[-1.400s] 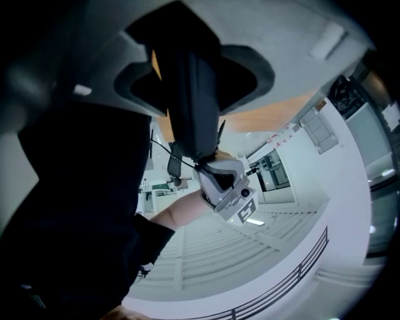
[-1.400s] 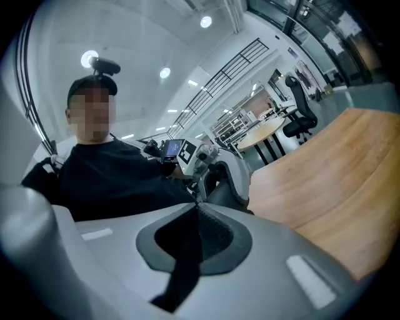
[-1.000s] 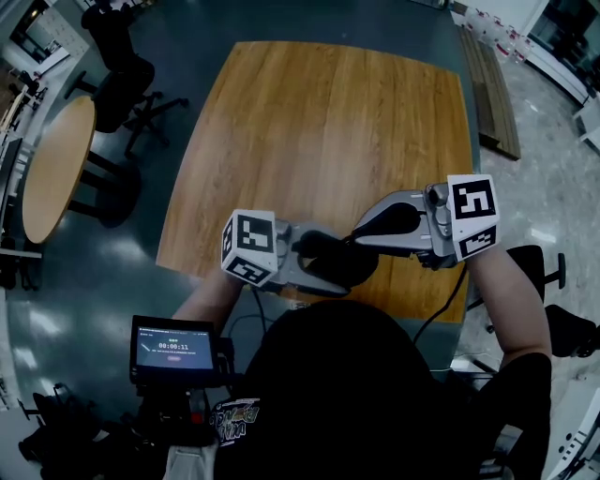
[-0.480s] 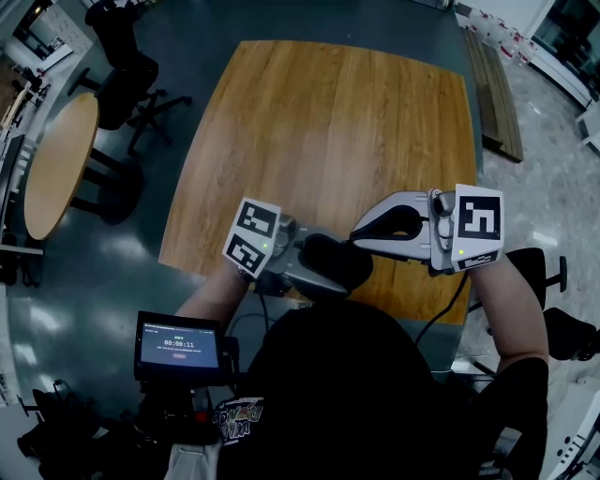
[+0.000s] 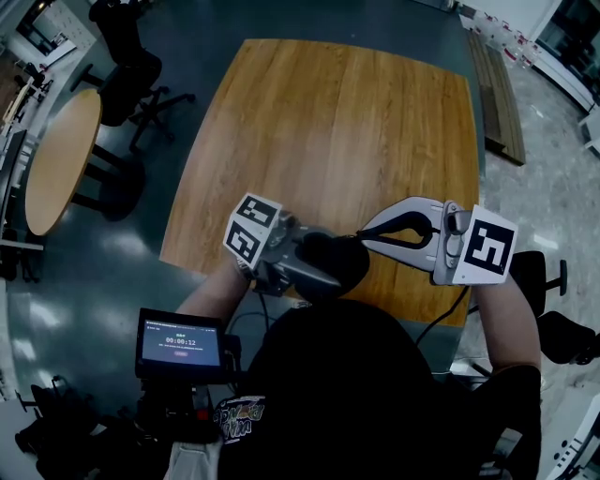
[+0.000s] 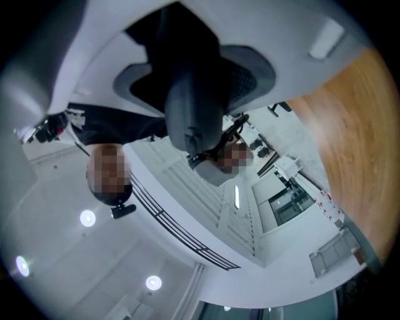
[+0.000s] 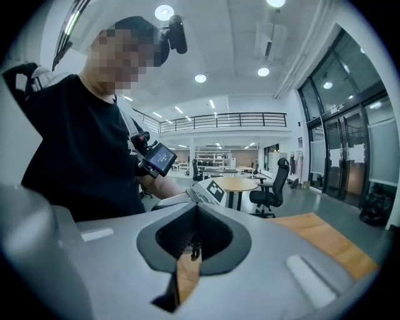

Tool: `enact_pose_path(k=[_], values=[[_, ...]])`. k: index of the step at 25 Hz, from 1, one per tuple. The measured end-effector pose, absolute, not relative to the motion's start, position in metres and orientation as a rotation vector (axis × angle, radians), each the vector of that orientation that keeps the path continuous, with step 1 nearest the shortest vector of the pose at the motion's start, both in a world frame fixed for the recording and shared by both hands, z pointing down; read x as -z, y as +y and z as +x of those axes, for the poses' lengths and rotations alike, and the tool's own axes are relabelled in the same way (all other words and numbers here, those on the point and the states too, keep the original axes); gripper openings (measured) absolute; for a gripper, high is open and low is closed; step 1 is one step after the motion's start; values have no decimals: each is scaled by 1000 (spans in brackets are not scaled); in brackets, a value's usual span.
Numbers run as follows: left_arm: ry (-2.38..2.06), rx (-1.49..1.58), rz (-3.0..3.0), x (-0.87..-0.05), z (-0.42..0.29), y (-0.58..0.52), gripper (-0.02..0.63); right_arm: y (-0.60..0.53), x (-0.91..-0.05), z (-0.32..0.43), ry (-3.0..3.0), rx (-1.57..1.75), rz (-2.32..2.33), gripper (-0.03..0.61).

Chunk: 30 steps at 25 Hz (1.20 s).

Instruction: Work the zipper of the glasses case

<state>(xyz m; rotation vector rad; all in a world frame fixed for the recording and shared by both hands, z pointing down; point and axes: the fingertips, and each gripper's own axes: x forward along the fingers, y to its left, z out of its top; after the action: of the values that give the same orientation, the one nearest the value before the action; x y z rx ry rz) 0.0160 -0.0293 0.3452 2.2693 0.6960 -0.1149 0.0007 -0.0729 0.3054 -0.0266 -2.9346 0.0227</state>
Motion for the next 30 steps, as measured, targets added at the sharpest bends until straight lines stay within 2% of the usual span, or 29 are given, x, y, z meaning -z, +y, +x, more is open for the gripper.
enact_pose_path(k=[4,12,17,30], values=[[695,235,2205,-336,6,-41,265,-74,-300,5,-2926,99,109,3],[581,409,2148,-334,-1,-68,264,-74,-314,19,-2936,60,246,3],[426,710,2038,-318,-15,-113,264,-73,-326,10,-2928,95,312,5],[-113,1007,1720,-347,-35,-177,264,-86,-350,19,-2957,32,643,5]])
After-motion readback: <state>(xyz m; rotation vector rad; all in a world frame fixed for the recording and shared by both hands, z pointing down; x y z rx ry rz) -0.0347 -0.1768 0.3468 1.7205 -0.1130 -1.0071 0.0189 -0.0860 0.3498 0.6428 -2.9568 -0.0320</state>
